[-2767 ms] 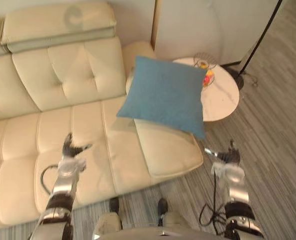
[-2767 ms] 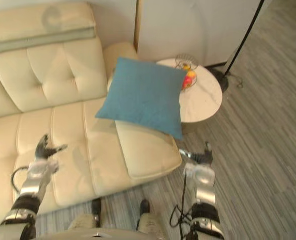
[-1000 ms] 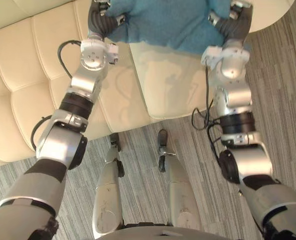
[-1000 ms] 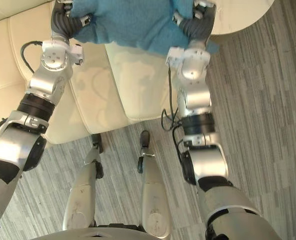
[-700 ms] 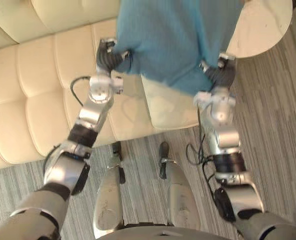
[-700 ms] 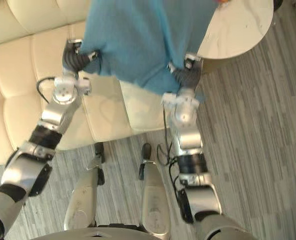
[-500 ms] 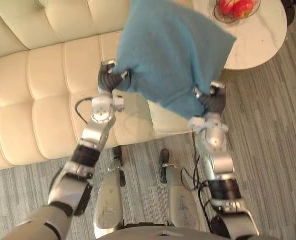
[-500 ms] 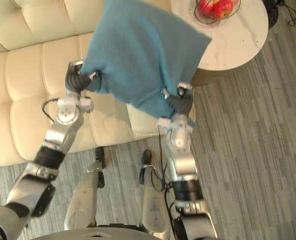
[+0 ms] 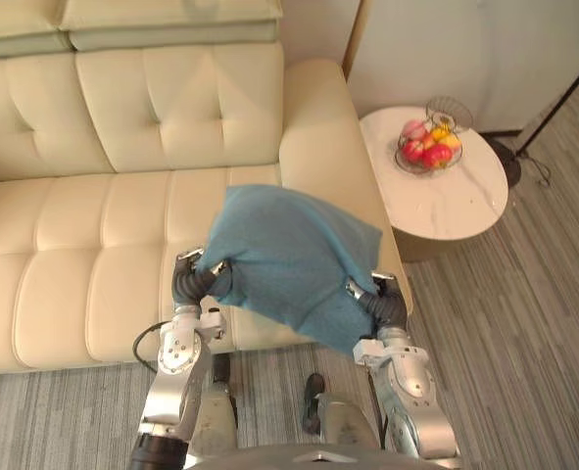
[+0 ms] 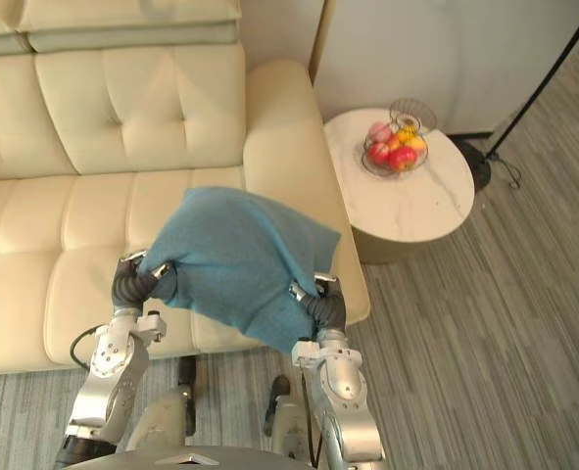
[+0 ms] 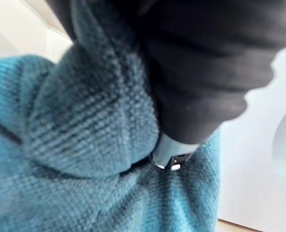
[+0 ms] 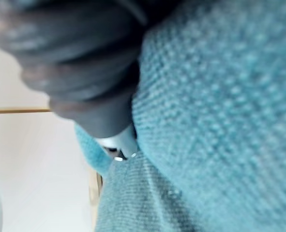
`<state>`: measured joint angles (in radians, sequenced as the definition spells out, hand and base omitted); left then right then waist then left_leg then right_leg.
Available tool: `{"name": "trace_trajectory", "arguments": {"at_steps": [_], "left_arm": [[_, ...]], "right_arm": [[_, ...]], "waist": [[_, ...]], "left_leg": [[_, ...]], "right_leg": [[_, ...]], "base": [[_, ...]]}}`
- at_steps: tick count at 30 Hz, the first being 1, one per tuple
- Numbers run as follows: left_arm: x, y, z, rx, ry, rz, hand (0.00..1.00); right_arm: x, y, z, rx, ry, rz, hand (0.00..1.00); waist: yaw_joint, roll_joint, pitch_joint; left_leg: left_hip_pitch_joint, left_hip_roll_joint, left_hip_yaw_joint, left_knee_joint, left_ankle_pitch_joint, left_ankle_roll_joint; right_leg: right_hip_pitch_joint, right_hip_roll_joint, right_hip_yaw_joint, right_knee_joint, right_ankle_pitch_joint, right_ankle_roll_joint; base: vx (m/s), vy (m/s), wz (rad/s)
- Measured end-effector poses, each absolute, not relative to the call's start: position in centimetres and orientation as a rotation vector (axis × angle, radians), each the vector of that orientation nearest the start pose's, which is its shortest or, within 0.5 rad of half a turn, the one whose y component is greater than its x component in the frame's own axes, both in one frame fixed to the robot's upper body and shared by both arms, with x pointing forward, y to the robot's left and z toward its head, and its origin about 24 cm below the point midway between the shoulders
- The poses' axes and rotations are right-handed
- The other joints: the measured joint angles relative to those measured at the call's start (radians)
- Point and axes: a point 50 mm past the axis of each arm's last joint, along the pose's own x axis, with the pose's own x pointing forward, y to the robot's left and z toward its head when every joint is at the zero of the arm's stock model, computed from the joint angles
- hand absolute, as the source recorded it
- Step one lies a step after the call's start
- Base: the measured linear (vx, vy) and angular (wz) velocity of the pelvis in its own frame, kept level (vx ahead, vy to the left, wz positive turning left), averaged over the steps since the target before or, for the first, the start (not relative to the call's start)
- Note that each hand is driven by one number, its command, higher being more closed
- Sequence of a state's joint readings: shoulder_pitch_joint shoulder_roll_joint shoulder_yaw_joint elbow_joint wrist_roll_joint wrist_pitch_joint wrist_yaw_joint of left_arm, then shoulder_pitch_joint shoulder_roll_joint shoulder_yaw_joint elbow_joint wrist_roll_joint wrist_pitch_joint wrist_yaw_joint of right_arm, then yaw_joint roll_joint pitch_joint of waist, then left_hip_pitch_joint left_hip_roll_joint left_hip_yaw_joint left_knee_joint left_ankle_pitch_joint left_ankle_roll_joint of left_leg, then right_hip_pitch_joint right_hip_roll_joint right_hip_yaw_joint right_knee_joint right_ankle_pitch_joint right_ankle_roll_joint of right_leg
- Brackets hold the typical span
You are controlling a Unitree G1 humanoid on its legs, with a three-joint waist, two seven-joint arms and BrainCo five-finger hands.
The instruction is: Pick up cushions and gather them together orderly.
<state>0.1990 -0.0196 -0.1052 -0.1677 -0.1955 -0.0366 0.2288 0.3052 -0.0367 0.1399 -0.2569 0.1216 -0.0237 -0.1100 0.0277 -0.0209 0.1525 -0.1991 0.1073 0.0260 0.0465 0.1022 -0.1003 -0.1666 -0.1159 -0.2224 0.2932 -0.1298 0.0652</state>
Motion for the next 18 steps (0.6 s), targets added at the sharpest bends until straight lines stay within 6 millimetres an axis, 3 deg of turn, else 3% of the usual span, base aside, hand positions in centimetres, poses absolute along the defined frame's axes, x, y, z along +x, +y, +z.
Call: {"name": "trace_trajectory", "arguments": {"at_steps": [4, 8, 9, 10, 11, 12, 13, 15, 16, 17, 18], "left_arm": [[19.7, 15.2, 3.0, -0.253, 0.049, 0.227, 1.0], [19.5, 15.3, 3.2, -0.278, 0.041, 0.234, 1.0], [19.5, 15.3, 3.4, -0.289, 0.035, 0.236, 1.0], [19.7, 15.2, 3.5, -0.303, 0.029, 0.233, 1.0], [19.9, 15.0, 3.6, -0.307, 0.024, 0.228, 1.0], [20.3, 14.6, 4.0, -0.318, 0.009, 0.208, 1.0], [20.5, 14.2, 4.2, -0.329, -0.001, 0.199, 1.0], [20.6, 13.9, 4.3, -0.343, -0.004, 0.197, 1.0], [20.9, 13.4, 4.5, -0.351, -0.013, 0.182, 1.0], [21.1, 13.2, 4.7, -0.354, -0.021, 0.173, 1.0], [21.6, 12.6, 4.7, -0.359, -0.033, 0.156, 1.0]], "right_arm": [[18.6, -13.7, 3.1, 0.121, 0.062, -0.011, 1.0], [18.7, -13.5, 3.2, 0.119, 0.058, 0.007, 1.0], [18.9, -13.4, 3.3, 0.116, 0.052, 0.007, 1.0], [19.1, -13.6, 3.5, 0.11, 0.041, -0.006, 1.0], [19.3, -13.7, 3.7, 0.103, 0.033, -0.013, 1.0], [19.8, -14.2, 4.1, 0.089, 0.011, -0.039, 1.0], [20.4, -14.5, 4.6, 0.081, -0.015, -0.061, 1.0], [20.5, -14.6, 4.7, 0.071, -0.022, -0.079, 1.0], [20.5, -15.0, 4.8, 0.057, -0.026, -0.098, 1.0], [20.7, -15.2, 4.9, 0.049, -0.032, -0.107, 1.0], [21.1, -15.5, 4.8, 0.035, -0.033, -0.12, 1.0]], "waist": [[0.015, 0.01, -0.03], [0.033, 0.023, -0.035], [0.034, 0.027, -0.035], [0.024, 0.023, -0.037], [0.021, 0.017, -0.038], [0.028, 0.011, -0.036], [0.032, 0.016, -0.039], [0.026, 0.02, -0.05], [0.027, 0.042, -0.073], [0.028, 0.054, -0.08], [0.02, 0.068, -0.091]], "left_leg": [[0.019, -0.004, -0.031, 0.025, -0.005, 0.0], [-0.051, -0.017, -0.093, 0.122, -0.033, 0.002], [-0.08, -0.019, -0.094, 0.128, -0.061, 0.015], [-0.101, -0.005, -0.017, 0.127, -0.096, 0.064], [-0.108, 0.004, 0.031, 0.14, -0.109, 0.082], [-0.143, 0.035, 0.142, 0.239, -0.143, 0.117], [-0.153, 0.101, 0.239, 0.353, -0.161, 0.123], [-0.142, 0.165, 0.279, 0.407, -0.179, 0.112], [-0.123, 0.22, 0.297, 0.417, -0.186, 0.095], [-0.102, 0.237, 0.301, 0.397, -0.176, 0.087], [-0.083, 0.225, 0.296, 0.353, -0.174, -0.047]], "right_leg": [[0.058, -0.001, -0.028, -0.016, -0.006, 0.002], [0.063, -0.006, -0.082, 0.012, -0.02, 0.001], [0.06, -0.024, -0.124, 0.034, -0.027, 0.0], [0.061, -0.057, -0.17, 0.035, -0.027, 0.0], [0.057, -0.082, -0.19, 0.03, -0.027, 0.0], [0.045, -0.123, -0.215, 0.047, -0.025, 0.002], [0.051, -0.166, -0.24, 0.054, -0.016, 0.016], [0.066, -0.189, -0.269, 0.046, -0.003, 0.038], [0.074, -0.203, -0.286, 0.031, 0.02, 0.072], [0.075, -0.208, -0.286, 0.023, 0.031, 0.089], [0.079, -0.227, -0.283, 0.003, 0.063, 0.121]], "base": [[0.03, -0.006, 0.2], [-0.05, 0.023, 0.49], [-0.12, 0.091, 0.97], [-0.1, 0.085, 1.09], [-0.12, 0.156, 1.12], [-0.11, 0.162, 0.97], [-0.13, 0.211, 0.88], [-0.04, 0.244, 0.67], [-0.01, 0.365, 0.54], [0.0, 0.507, 0.56], [0.0, 0.463, 0.31]]}}
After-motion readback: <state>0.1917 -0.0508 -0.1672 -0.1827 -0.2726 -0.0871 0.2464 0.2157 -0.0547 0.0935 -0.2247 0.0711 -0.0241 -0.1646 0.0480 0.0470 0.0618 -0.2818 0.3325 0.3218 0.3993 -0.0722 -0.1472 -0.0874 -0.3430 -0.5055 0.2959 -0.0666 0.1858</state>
